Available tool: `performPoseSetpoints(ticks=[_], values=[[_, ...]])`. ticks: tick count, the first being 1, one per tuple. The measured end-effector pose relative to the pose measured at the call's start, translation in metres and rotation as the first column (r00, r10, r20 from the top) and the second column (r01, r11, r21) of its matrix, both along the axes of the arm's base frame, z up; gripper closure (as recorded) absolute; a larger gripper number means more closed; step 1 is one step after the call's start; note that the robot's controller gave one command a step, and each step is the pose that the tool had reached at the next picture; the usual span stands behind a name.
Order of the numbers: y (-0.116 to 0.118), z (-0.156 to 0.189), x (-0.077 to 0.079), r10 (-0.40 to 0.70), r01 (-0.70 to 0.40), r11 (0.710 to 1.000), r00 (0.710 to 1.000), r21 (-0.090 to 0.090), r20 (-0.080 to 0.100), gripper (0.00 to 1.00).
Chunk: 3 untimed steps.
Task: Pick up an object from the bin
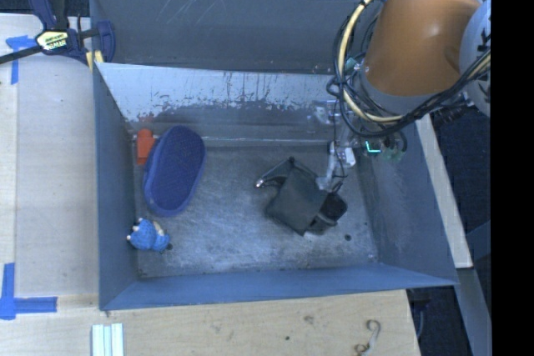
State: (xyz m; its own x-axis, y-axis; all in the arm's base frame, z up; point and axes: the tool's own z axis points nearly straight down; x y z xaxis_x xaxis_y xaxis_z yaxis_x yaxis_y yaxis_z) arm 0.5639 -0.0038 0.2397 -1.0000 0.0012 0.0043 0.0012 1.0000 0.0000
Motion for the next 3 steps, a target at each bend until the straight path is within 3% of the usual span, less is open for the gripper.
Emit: performPoseSetpoints(ticks=[1, 2, 3], values=[[-0.040, -0.150, -0.035, 0.372, -0.372, 0.928, 0.927, -0.012, 0.045, 0.00], [-0.021, -0.138, -0.024, 0.621, -0.621, 0.784, 0.784, -0.006, 0.013, 0.00], [-0.020, -0.137, -0.069, 0.668, -0.668, 0.744, 0.744, -0.003, 0.009, 0.00]])
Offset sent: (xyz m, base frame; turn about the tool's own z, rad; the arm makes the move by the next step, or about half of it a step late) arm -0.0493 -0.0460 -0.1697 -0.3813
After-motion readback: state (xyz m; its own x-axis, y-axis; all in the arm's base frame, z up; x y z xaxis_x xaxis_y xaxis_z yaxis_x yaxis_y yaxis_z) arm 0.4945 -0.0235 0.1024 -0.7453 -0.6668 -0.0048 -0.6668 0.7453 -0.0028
